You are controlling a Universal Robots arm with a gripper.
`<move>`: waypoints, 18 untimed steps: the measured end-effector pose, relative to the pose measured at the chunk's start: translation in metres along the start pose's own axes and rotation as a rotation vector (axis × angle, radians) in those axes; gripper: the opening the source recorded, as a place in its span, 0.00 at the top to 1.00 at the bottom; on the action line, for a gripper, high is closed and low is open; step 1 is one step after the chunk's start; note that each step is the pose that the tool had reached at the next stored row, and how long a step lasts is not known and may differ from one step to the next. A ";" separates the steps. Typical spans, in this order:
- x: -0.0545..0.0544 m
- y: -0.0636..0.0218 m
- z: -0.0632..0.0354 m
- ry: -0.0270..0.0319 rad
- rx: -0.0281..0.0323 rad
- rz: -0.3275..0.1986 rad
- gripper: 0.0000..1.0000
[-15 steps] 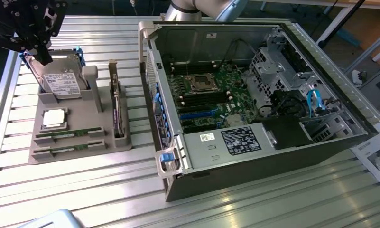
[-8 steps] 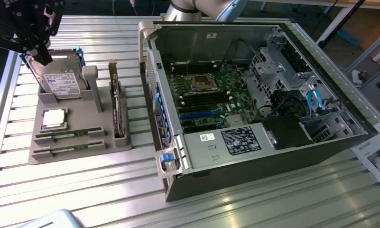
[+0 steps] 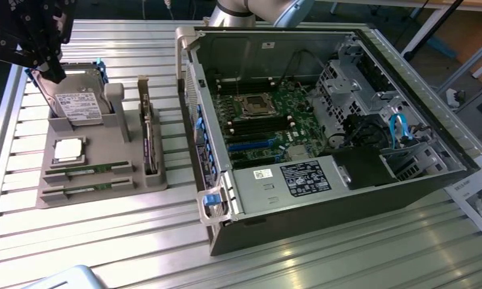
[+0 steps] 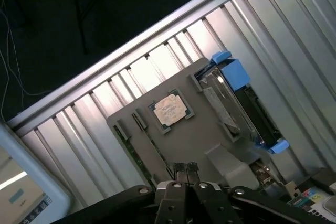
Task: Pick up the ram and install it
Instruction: 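Pick up the ram and move it above insertion slot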
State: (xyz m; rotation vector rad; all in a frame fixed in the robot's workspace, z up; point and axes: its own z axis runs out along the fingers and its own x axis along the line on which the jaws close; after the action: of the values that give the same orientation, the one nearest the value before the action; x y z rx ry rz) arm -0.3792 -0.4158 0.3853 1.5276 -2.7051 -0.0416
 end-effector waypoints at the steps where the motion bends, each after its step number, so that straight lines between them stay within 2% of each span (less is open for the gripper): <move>1: 0.000 0.0000 0.0000 0.0005 0.0002 -0.015 0.90; 2: 0.000 0.0000 0.0000 0.0018 0.0008 -0.045 0.90; 10: 0.000 0.0000 0.0000 0.0076 0.0032 -0.188 0.90; 14: 0.000 0.0000 0.0000 0.0125 0.0053 -0.309 0.90; 18: 0.000 0.0000 0.0000 0.0157 0.0066 -0.387 0.90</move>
State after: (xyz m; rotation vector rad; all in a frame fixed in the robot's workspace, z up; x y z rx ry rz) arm -0.3792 -0.4158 0.3853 2.0163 -2.3576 -0.0302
